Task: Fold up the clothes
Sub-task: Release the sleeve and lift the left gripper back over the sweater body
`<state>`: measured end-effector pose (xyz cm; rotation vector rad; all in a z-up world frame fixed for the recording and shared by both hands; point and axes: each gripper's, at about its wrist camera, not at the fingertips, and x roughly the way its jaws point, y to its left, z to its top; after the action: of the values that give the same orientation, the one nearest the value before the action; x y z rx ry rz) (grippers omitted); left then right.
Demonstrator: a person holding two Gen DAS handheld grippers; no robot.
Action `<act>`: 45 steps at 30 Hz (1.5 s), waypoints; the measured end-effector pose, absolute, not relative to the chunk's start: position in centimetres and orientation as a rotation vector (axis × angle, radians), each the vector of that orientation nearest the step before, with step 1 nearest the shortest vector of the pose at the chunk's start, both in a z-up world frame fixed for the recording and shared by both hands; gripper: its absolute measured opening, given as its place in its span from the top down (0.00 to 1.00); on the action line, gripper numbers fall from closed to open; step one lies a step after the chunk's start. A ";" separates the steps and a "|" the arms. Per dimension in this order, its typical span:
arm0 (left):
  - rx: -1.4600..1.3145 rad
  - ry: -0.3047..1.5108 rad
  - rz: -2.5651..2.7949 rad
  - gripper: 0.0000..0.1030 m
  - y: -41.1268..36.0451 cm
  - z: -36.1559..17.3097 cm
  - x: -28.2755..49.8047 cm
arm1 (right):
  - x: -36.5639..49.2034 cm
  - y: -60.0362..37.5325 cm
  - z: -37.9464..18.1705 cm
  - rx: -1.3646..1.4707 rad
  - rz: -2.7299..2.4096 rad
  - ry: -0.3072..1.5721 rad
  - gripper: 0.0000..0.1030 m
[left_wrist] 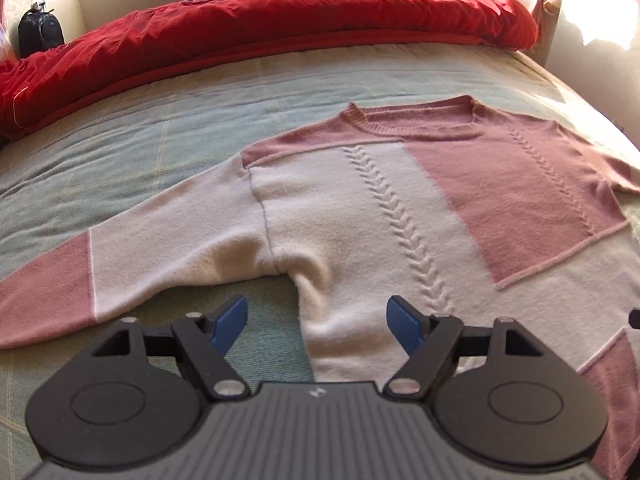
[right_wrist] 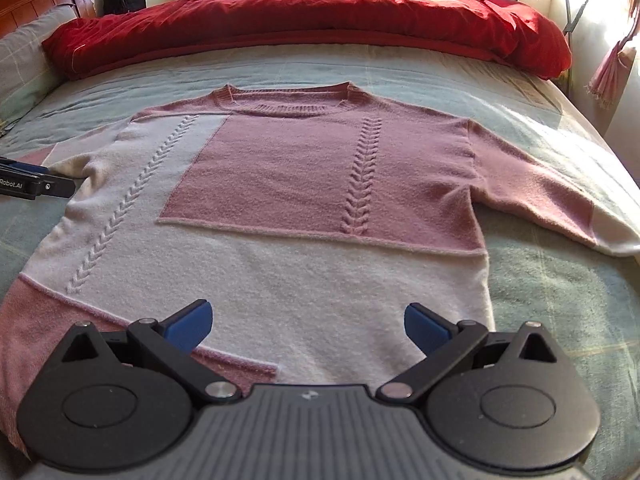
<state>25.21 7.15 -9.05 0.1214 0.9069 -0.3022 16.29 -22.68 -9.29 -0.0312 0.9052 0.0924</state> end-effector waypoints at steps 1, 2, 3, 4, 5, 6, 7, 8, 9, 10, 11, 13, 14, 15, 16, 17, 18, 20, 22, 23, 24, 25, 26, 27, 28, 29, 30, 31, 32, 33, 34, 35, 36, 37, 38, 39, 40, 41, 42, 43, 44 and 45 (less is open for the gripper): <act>0.102 0.906 -0.309 0.20 6.2 -8.8 25.1 | 17.1 -23.3 -9.3 -0.047 0.087 0.894 0.00; 0.091 0.903 -0.313 0.20 5.2 -9.0 25.0 | 18.0 -23.6 -9.5 -0.062 0.079 0.886 0.00; 0.081 0.900 -0.316 0.20 4.3 -9.3 24.8 | 19.0 -23.9 -10.1 -0.071 0.072 0.891 0.00; 0.072 0.896 -0.320 0.20 3.4 -9.6 24.6 | 20.1 -24.1 -10.9 -0.079 0.066 0.906 0.00; 0.070 0.900 -0.322 0.20 2.7 -10.1 24.3 | 21.0 -24.3 -11.8 -0.087 0.063 0.916 0.00; 0.069 0.905 -0.323 0.20 2.1 -10.7 24.0 | 21.5 -24.2 -12.6 -0.095 0.062 0.926 0.00; 0.072 0.915 -0.314 0.20 1.8 -11.5 23.7 | 21.7 -24.2 -13.6 -0.103 0.059 0.942 0.00; 0.075 0.926 -0.303 0.19 1.7 -12.3 23.3 | 21.7 -24.1 -14.2 -0.110 0.056 0.942 0.00; 0.078 0.937 -0.292 0.19 1.5 -13.1 22.9 | 21.4 -23.9 -14.5 -0.115 0.053 0.924 0.00; 0.084 0.944 -0.284 0.19 1.6 -13.7 22.5 | 21.0 -23.8 -14.6 -0.117 0.048 0.904 0.00; 0.090 0.950 -0.276 0.19 1.8 -14.3 22.0 | 20.7 -23.8 -14.7 -0.113 0.044 0.893 0.00; 0.090 0.944 -0.262 0.19 2.3 -14.0 20.6 | 20.2 -24.0 -14.3 -0.091 0.034 0.897 0.00; 0.089 0.940 -0.255 0.19 2.5 -13.8 19.9 | 19.8 -24.1 -14.1 -0.083 0.029 0.899 0.00; 0.085 0.945 -0.258 0.19 2.7 -13.4 19.0 | 19.2 -24.1 -13.9 -0.078 0.026 0.899 0.00; 0.081 0.946 -0.260 0.19 2.8 -13.1 18.0 | 18.5 -24.0 -13.8 -0.077 0.024 0.898 0.00; 0.076 0.945 -0.263 0.19 3.0 -12.9 16.9 | 17.7 -24.0 -13.8 -0.076 0.021 0.894 0.00; 0.068 0.952 -0.261 0.18 3.2 -12.9 15.9 | 16.9 -24.0 -13.9 -0.072 0.018 0.891 0.00; 0.049 0.967 -0.255 0.16 3.5 -13.0 13.8 | 15.5 -24.0 -14.0 -0.062 0.012 0.884 0.00; 0.080 0.957 -0.258 0.15 3.6 -13.2 11.9 | 14.2 -24.2 -14.2 -0.031 -0.001 0.878 0.00; 0.080 0.961 -0.251 0.15 3.8 -13.2 11.0 | 13.6 -24.3 -14.2 -0.017 -0.006 0.877 0.00; 0.075 0.968 -0.242 0.15 3.9 -13.2 10.2 | 13.3 -24.4 -14.2 -0.005 -0.009 0.878 0.00; 0.070 0.974 -0.234 0.13 4.1 -13.2 9.4 | 12.9 -24.5 -14.1 0.005 -0.010 0.880 0.00; 0.065 0.981 -0.226 0.12 4.2 -13.3 8.5 | 12.6 -24.6 -14.1 0.011 -0.010 0.881 0.00; 0.070 0.985 -0.230 0.12 4.2 -13.2 7.8 | 12.4 -24.6 -14.1 0.010 -0.009 0.882 0.00; 0.078 0.988 -0.236 0.12 4.1 -13.0 7.2 | 12.2 -24.6 -14.1 0.009 -0.007 0.884 0.00; 0.094 0.979 -0.243 0.12 3.9 -12.8 6.8 | 12.0 -24.6 -14.0 0.009 -0.007 0.886 0.00; 0.111 0.967 -0.251 0.12 3.6 -12.4 6.6 | 12.0 -24.7 -14.0 0.009 -0.008 0.889 0.00; 0.128 0.955 -0.258 0.12 3.3 -12.1 6.3 | 11.9 -24.7 -13.9 0.010 -0.009 0.892 0.00; 0.126 0.935 -0.267 0.12 3.0 -11.9 6.4 | 11.8 -24.7 -13.8 0.012 -0.010 0.896 0.00; 0.120 0.914 -0.277 0.12 2.8 -11.6 6.5 | 11.6 -24.7 -13.8 0.015 -0.011 0.899 0.00; 0.099 0.917 -0.288 0.12 2.5 -11.7 6.9 | 11.4 -24.7 -13.7 0.017 -0.011 0.901 0.00; 0.075 0.926 -0.300 0.12 2.2 -12.0 7.4 | 11.2 -24.7 -13.6 0.018 -0.011 0.901 0.00; 0.055 0.952 -0.298 0.12 1.8 -12.6 7.7 | 11.0 -24.8 -13.6 0.018 -0.010 0.902 0.00; 0.036 0.981 -0.294 0.12 1.4 -13.3 8.0 | 10.8 -24.9 -13.6 0.019 -0.009 0.904 0.00; 0.055 0.978 -0.291 0.11 0.8 -13.5 7.6 | 10.5 -25.0 -13.6 0.019 -0.007 0.906 0.00; 0.082 0.968 -0.287 0.10 0.2 -13.7 7.1 | 10.2 -25.2 -13.6 0.018 -0.005 0.907 0.00; 0.111 0.971 -0.308 0.08 -0.1 -13.7 6.5 | 10.0 -25.3 -13.6 0.017 -0.001 0.910 0.00; 0.140 0.977 -0.334 0.07 -0.4 -13.7 5.8 | 9.7 -25.4 -13.7 0.012 0.007 0.911 0.00; 0.170 0.982 -0.360 0.07 -0.8 -13.7 5.2 | 9.4 -25.5 -13.9 0.004 0.016 0.911 0.00; 0.175 0.981 -0.377 0.07 -0.8 -13.4 5.2 | 9.1 -25.6 -14.0 -0.004 0.024 0.906 0.00; 0.175 0.977 -0.392 0.07 -0.8 -13.0 5.2 | 8.8 -25.6 -14.1 -0.011 0.030 0.897 0.00; 0.175 0.974 -0.407 0.07 -0.9 -12.6 5.2 | 8.6 -25.6 -14.3 -0.013 0.033 0.888 0.00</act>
<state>5.19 -0.87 -12.62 0.1750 0.9737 -0.4070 8.62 -25.56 -14.25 -0.0132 0.8883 0.0330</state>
